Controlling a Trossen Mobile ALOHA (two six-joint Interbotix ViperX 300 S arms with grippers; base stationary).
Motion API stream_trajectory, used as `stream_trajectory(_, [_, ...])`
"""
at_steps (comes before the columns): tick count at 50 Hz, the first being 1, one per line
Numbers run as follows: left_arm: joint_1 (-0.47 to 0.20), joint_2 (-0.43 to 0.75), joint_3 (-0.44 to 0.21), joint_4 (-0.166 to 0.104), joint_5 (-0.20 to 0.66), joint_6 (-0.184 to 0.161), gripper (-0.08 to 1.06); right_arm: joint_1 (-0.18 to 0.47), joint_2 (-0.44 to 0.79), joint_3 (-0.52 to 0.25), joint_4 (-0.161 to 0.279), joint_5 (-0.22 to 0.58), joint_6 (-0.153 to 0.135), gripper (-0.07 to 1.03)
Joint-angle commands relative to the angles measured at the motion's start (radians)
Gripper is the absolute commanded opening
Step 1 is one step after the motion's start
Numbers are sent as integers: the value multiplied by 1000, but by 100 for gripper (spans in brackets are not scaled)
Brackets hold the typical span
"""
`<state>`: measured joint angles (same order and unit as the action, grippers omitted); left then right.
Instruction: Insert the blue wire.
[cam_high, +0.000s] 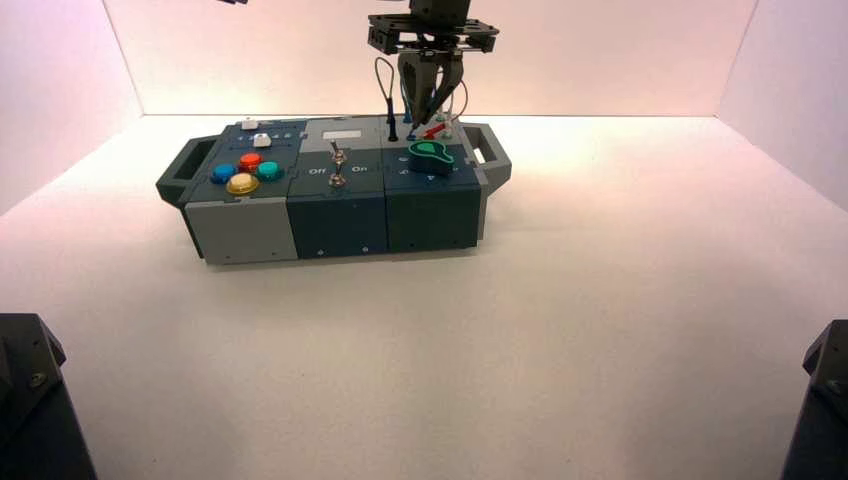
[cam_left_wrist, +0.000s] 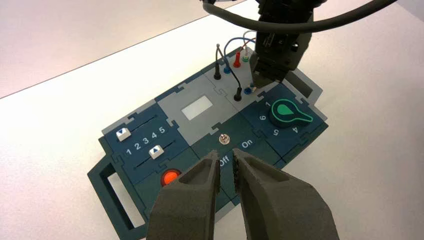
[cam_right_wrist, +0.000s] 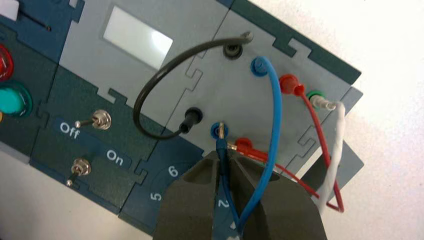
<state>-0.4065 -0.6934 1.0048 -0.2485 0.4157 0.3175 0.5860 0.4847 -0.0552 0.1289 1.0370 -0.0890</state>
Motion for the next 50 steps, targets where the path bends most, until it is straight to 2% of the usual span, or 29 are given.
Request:
stream_trajectory(1, [-3,-3,-11,2,-8,5,16,5,-52,-21,2,3,3,-2])
stream_trajectory(50, [-5,-6,-12,2,-9,5,16,5,9,-61,2,3,5,-2])
